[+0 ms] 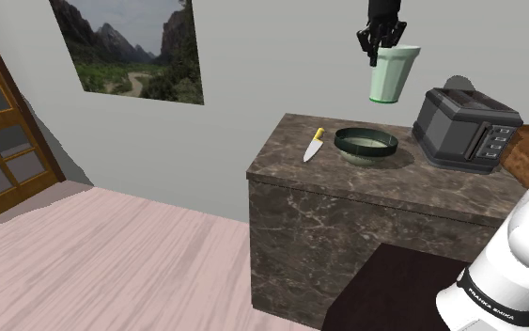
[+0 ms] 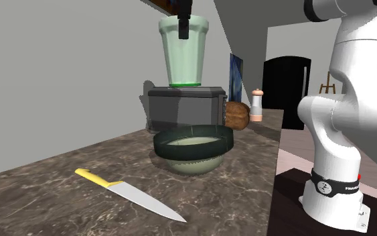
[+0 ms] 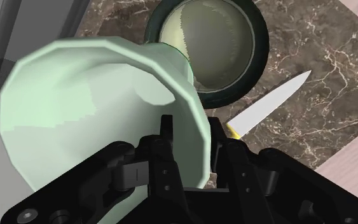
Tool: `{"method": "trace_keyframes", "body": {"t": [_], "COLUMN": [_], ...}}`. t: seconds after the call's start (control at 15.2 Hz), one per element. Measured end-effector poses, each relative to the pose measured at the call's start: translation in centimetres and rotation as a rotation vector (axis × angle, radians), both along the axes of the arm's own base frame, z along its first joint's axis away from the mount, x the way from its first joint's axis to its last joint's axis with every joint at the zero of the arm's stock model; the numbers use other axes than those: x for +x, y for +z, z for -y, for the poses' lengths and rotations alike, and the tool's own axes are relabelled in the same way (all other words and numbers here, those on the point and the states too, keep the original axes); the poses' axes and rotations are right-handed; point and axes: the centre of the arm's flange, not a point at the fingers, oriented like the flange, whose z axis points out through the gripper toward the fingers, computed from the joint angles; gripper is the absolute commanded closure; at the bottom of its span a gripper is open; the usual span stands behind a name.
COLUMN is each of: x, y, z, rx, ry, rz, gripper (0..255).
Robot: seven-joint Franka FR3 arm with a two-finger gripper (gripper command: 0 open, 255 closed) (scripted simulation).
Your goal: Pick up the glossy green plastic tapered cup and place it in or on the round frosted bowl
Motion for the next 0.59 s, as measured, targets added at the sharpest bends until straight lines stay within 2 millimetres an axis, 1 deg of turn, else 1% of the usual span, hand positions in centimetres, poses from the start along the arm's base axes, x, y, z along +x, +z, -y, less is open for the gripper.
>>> {"method": "trace_keyframes", "body": {"t": [0.2,0.26,0.46,0.59], "x": [-0.4,-0.3,-0.3,-0.4], "y": [0.6,0.6,-0.6,-1.8], "z": [-3.6,-4.2,-4.6,-4.7], "rx": [0.000,0.000,0.000,0.000], "ry": [0.000,0.000,-0.001,-0.002], "rz": [0.000,0.000,-0.001,-0.001], "gripper": [255,255,255,255]}}
